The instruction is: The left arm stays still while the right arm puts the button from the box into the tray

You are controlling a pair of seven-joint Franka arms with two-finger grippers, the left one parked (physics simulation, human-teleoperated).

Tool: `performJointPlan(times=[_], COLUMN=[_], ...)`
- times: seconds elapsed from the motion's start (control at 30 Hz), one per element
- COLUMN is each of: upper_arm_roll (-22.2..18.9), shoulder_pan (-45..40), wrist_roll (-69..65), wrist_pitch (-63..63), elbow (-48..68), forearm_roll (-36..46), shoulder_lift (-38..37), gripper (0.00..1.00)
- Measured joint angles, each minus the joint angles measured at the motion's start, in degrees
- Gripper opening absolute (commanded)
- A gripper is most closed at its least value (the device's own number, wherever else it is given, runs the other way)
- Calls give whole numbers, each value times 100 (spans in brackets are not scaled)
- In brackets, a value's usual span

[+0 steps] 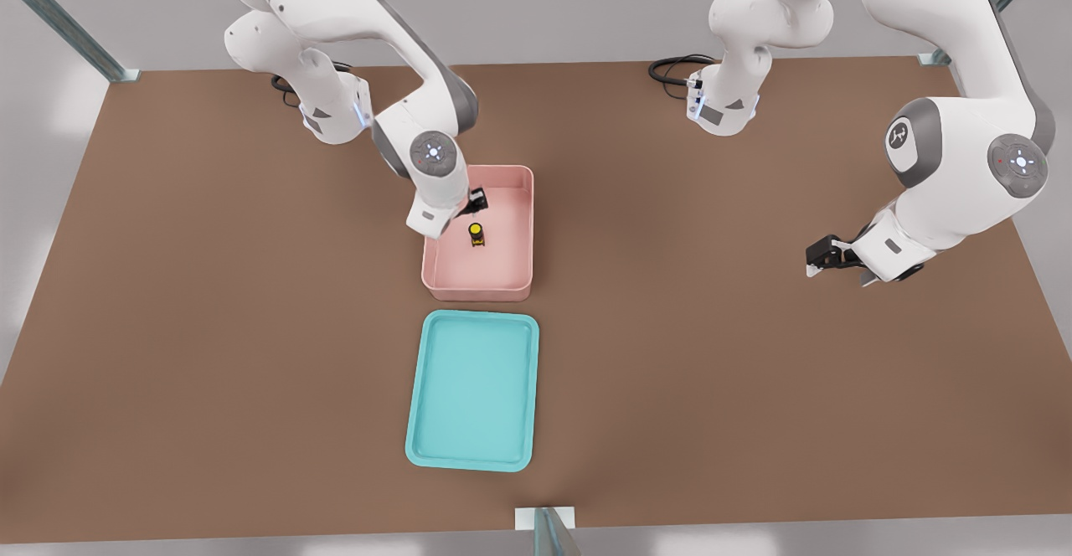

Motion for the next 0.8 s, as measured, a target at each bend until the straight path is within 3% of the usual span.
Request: performJointPlan(times=[0.3, 0.8], upper_arm_roll=[28, 215], shoulder_pan=[79, 183], wrist_roll=[915, 1793], wrist_pitch=[1167, 1422], elbow=[-148, -405], forearm_roll=[-2, 169], shoulder_lift=[531, 832], gripper=[96, 96])
